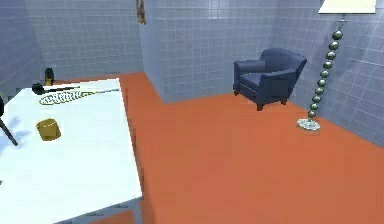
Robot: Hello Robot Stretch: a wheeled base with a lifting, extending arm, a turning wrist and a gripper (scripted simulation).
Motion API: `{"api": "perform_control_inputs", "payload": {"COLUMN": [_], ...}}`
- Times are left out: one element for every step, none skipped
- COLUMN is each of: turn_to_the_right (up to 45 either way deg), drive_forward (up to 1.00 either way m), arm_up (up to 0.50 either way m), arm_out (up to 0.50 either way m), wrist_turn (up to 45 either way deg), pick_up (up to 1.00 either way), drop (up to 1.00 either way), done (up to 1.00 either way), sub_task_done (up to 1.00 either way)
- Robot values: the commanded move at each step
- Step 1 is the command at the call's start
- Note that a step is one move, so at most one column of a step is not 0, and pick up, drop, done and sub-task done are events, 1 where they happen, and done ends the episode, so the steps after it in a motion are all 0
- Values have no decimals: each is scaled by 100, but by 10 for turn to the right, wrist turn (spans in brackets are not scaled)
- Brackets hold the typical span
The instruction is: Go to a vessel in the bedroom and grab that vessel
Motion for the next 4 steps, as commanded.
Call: {"api": "perform_control_inputs", "payload": {"turn_to_the_right": [30,0,-210,0], "drive_forward": [0,60,0,100], "arm_up": [0,0,0,0], "arm_out": [0,0,0,0], "wrist_turn": [0,0,0,0], "pick_up": [0,0,0,0], "drop": [0,0,0,0], "done": [0,0,0,0], "sub_task_done": [0,0,0,0]}}
